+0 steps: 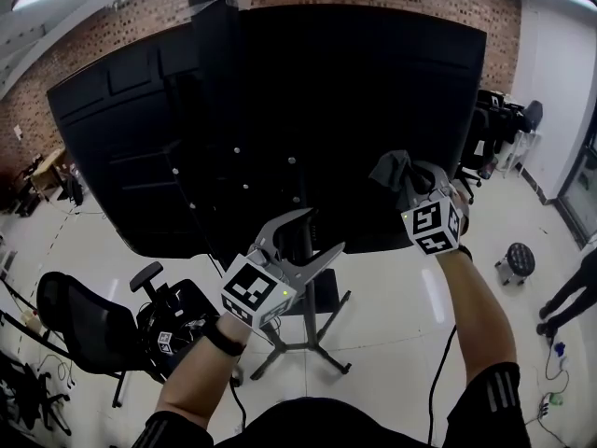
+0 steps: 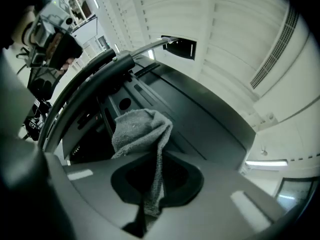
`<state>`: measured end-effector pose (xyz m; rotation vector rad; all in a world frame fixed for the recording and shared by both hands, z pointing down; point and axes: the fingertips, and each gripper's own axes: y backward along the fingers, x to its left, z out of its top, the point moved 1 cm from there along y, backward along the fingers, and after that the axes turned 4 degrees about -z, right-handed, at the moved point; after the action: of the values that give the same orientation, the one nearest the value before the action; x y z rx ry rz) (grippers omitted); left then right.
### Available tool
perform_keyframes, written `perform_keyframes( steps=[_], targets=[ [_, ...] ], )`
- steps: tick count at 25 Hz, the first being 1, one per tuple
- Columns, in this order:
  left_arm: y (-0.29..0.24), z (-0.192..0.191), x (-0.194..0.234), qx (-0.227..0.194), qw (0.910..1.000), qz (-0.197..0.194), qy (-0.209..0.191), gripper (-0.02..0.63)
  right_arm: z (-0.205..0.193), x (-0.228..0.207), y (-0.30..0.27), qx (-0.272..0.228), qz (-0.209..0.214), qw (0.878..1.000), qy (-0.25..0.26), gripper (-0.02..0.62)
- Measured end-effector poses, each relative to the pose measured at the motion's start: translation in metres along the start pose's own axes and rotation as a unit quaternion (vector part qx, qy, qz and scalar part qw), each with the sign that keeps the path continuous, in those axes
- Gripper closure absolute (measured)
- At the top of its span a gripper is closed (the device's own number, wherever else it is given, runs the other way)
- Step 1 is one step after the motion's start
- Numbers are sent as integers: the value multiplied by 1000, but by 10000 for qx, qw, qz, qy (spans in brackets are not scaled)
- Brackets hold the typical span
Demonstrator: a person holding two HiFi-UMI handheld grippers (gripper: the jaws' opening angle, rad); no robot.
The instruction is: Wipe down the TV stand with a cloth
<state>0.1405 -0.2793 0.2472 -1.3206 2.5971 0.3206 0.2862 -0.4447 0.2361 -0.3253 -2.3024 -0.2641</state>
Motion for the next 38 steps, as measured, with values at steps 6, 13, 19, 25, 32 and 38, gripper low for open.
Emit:
perform_keyframes(
  steps=[6, 13, 19, 25, 32, 38],
  targets=[
    [23, 7, 5, -51, 9998, 203, -43, 310, 63, 13, 23, -825, 150, 9963, -198, 586],
    [71, 40, 20, -305, 9980, 444, -321, 310, 157, 42, 53, -1636, 447, 9841, -521, 586],
    [129, 43, 45, -345, 9967, 598, -428, 310, 240, 94, 65, -2037, 667, 9762, -328, 586],
    [194, 44, 76, -316, 9957, 789, -376, 310, 312, 159, 48, -2169, 767, 9732, 60, 586],
    [266, 29, 115, -189, 9943, 998, -334, 310, 378, 253, 8, -2086, 903, 9687, 1001, 586],
    [318, 3, 149, -98, 9925, 1193, -248, 310, 416, 317, -24, -1764, 777, 9516, 2396, 586]
  ],
)
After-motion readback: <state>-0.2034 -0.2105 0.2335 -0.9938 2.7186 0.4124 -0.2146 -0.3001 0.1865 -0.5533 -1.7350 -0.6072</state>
